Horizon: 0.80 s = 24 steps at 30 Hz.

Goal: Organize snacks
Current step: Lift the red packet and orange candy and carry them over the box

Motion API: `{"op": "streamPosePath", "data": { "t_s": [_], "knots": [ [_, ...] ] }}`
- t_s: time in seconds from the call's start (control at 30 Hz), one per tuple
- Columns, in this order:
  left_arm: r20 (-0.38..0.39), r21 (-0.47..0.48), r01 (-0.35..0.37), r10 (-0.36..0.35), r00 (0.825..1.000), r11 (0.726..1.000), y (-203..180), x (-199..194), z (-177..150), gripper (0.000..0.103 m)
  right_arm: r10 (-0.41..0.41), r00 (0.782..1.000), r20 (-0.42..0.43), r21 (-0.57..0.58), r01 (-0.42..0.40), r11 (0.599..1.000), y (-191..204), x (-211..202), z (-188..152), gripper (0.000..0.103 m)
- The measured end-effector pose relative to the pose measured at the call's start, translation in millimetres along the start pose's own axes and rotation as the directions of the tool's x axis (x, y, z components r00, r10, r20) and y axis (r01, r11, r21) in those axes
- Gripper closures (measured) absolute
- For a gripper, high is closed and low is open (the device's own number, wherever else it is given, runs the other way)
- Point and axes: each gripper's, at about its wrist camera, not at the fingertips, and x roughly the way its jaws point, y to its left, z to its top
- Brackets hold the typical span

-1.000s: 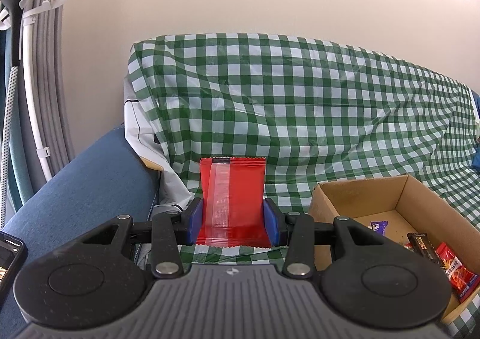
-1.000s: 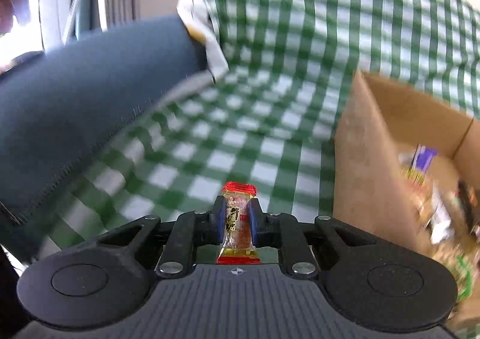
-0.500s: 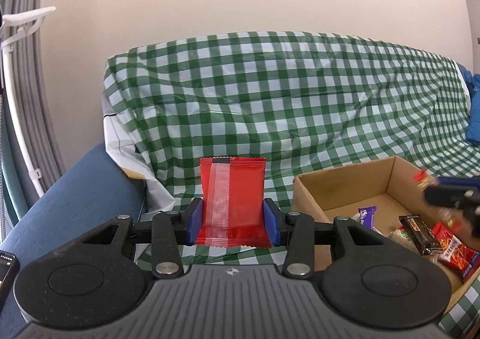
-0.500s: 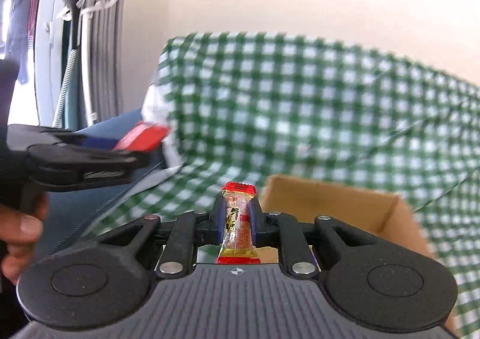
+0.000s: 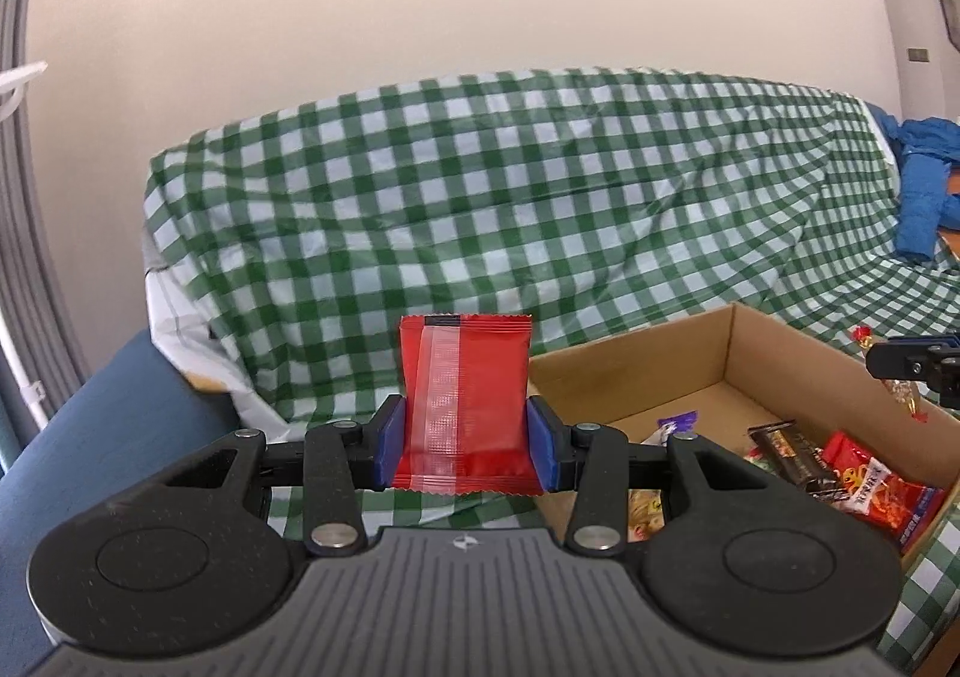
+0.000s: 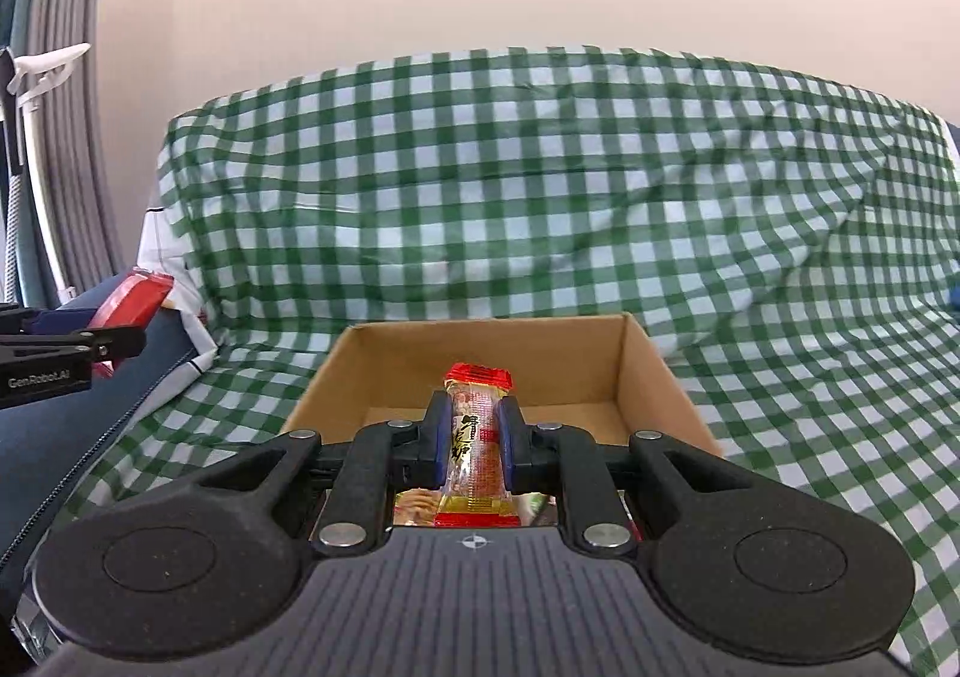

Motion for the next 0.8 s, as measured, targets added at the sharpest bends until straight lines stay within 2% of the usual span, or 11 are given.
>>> {"op": "streamPosePath", "data": {
  "t_s": [0.17, 0.33, 0.4, 0.47, 0.53, 0.6, 0.67, 0.73, 0.8],
  "knots": [
    [0.005, -0.069, 0.004, -0.004, 1.0, 0.998, -2, 1, 25, 0.056, -0.017, 1.0, 0.02, -0.008, 0.017, 1.0, -8, -4, 0, 0.086],
    [0.076, -0.143, 0.089, -0.078, 0.994, 0.986, -23, -3, 54, 0.056, -0.036, 0.999, 0.019, 0.013, 0.036, 0.999, -15, -4, 0, 0.086],
    [0.103, -0.119, 0.132, -0.12, 0.987, 0.984, -38, -5, 50, 0.056, -0.047, 0.999, 0.013, 0.021, 0.047, 0.999, -16, -3, 0, 0.086],
    [0.121, -0.047, 0.149, -0.143, 0.982, 0.988, -53, -6, 33, 0.056, -0.06, 0.998, 0.009, 0.025, 0.06, 0.998, -14, 2, -1, 0.086],
    [0.075, -0.002, 0.166, -0.165, 0.983, 0.986, -64, 0, 17, 0.056, -0.07, 0.998, 0.008, 0.028, 0.07, 0.997, -16, 3, -2, 0.086],
    [0.027, 0.0, 0.184, -0.184, 0.983, 0.983, -71, 7, 11, 0.056, -0.078, 0.997, 0.007, 0.026, 0.078, 0.997, -17, 4, -3, 0.086],
    [0.049, 0.011, 0.212, -0.212, 0.976, 0.977, -75, 8, 12, 0.056, -0.083, 0.997, 0.005, 0.021, 0.083, 0.996, -18, 5, -4, 0.086],
    [0.059, 0.04, 0.202, -0.204, 0.977, 0.979, -79, 11, 11, 0.056, -0.091, 0.996, 0.006, 0.018, 0.091, 0.996, -18, 7, -4, 0.086],
    [0.049, 0.024, 0.207, -0.208, 0.977, 0.978, -78, 18, 11, 0.056, -0.102, 0.995, 0.006, 0.022, 0.102, 0.995, -20, 10, -4, 0.086]
  ]
}}
